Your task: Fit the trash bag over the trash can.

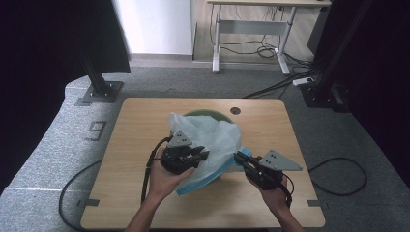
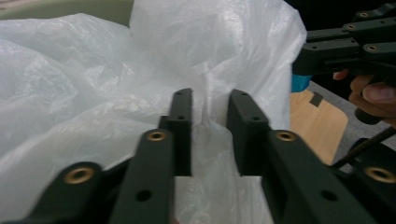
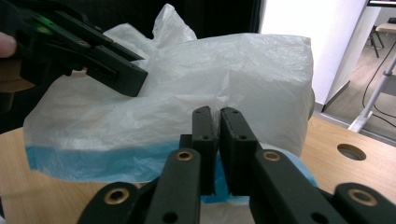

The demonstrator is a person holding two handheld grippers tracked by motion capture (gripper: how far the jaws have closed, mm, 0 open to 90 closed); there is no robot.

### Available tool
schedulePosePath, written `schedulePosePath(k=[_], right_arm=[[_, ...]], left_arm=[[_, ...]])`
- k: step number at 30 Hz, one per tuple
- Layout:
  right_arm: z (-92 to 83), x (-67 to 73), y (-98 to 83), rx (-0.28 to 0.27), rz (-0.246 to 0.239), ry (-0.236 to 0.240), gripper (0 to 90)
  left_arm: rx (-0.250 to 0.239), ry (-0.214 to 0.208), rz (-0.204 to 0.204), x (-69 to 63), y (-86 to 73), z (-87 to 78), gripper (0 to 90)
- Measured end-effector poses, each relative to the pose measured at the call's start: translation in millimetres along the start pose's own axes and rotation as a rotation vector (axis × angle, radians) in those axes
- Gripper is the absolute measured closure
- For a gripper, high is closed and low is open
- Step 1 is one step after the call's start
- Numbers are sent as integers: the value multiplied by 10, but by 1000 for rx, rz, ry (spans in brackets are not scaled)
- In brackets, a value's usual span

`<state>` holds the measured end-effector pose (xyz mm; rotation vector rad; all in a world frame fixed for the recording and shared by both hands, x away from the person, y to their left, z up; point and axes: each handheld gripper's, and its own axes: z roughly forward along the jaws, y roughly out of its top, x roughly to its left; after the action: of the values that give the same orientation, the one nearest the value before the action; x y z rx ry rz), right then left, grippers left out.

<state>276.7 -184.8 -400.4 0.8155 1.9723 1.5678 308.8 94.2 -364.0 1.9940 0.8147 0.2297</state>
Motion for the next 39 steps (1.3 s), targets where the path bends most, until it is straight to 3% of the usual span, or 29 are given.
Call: schedulePosePath(k=[4, 9, 16, 20, 28, 32, 35, 39], right_arm=[[-27, -4, -21, -3, 4, 13, 728], [-143, 12, -65, -19, 11, 4, 659], [-354, -4, -160, -27, 20, -5, 656], [-388, 9, -230, -8, 20, -3, 664], [-180, 21, -307, 24, 21, 26, 651], [-61, -8, -296, 10, 51, 40, 653], [-8, -26, -269, -6, 71, 59, 706], [28, -31, -246, -10, 58, 58, 838]], left_arm=[[-10, -29, -26, 61, 28, 13, 837], [-28, -41, -73, 145, 75, 39, 870], [-41, -43, -103, 209, 101, 60, 881], [-46, -41, -109, 221, 98, 72, 881], [-61, -48, -115, 235, 118, 70, 884], [-69, -57, -121, 257, 114, 57, 888], [-73, -64, -124, 271, 113, 47, 890], [-87, -70, -127, 283, 118, 28, 893]])
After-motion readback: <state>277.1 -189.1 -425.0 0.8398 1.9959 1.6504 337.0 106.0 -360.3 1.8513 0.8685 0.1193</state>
